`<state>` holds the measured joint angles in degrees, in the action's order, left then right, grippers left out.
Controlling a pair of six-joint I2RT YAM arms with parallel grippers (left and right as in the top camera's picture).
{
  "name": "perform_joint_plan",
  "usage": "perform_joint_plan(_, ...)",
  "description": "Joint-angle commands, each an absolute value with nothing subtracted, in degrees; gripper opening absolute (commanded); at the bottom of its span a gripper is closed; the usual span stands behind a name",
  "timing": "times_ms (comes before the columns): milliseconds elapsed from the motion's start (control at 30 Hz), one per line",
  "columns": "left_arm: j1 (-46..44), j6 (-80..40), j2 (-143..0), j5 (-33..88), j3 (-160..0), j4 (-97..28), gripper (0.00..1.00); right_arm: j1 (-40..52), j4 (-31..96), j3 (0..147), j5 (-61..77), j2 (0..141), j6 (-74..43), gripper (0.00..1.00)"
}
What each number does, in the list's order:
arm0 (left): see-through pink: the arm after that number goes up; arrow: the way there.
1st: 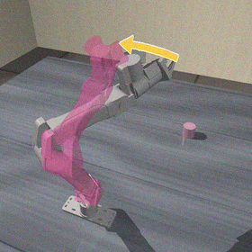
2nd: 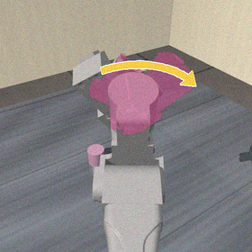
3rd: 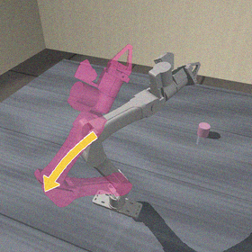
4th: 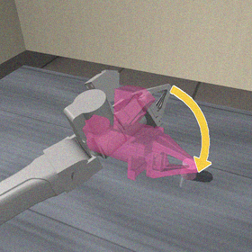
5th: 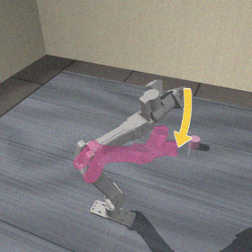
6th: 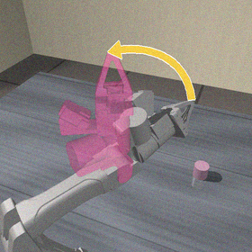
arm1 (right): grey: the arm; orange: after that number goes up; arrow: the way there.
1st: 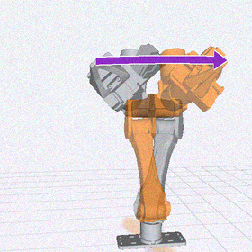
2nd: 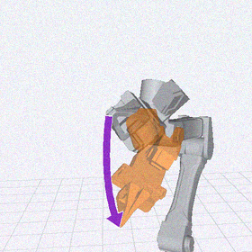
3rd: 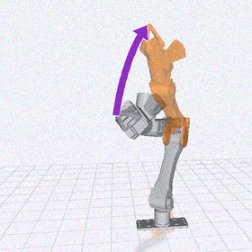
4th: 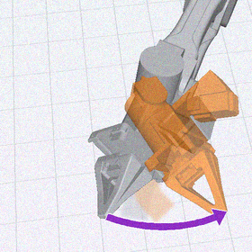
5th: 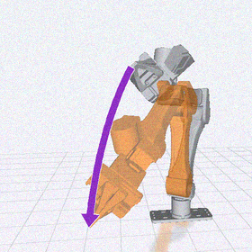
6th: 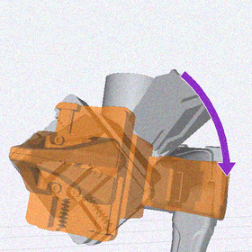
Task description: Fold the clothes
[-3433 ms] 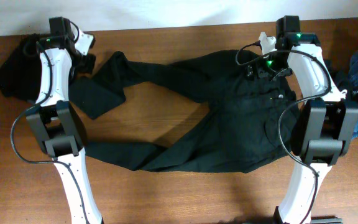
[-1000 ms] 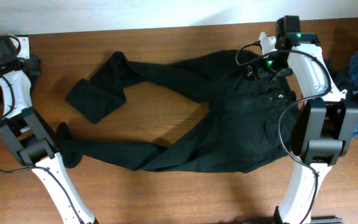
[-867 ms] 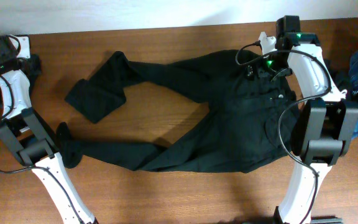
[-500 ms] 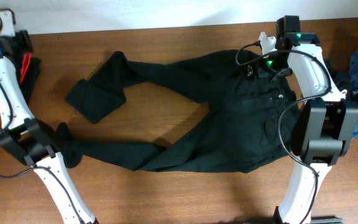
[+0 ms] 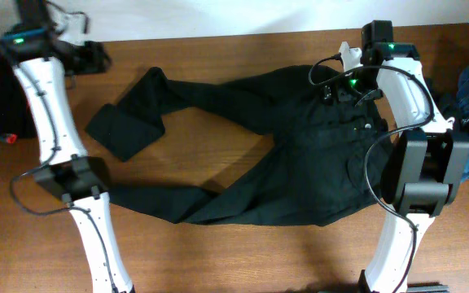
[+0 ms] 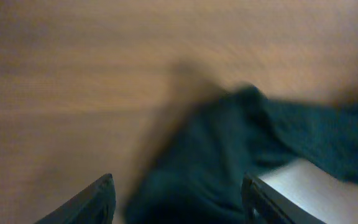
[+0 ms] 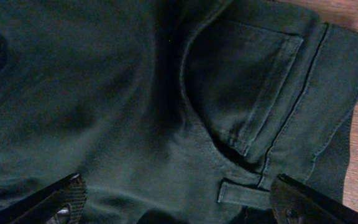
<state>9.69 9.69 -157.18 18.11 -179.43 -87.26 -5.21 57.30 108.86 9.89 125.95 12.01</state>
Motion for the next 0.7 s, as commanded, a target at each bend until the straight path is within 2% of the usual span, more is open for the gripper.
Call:
perform_joint_plan(0,6.72,8.62,-153.99,19.25,-179.89,-91.33,0.64,-5.32,57.39,109.78,9.19,123.15,11.97,0.99)
perform_joint_plan(133,3.33,8.54,-152.4,15.75,-179.87,-96.71,0.64,-5.32,57.41,109.78,9.19,123.15,11.97,0.99)
perform_joint_plan(267,0.78,6.57,-151.46,14.55,-179.63,-96.71,0.64,-5.32,57.39,109.78,9.19,123.15,11.97,0.99)
perform_joint_plan(467,-3.14,4.01,-150.26,3.2,-179.61,-96.71,0.64,-5.32,57.39,109.78,9.19,123.15,11.99,0.99)
perform_joint_plan(667,-8.32,1.69,-142.02,-4.58,-179.11,-96.71,0.72,-5.32,57.41,109.78,9.19,123.15,11.99,0.99)
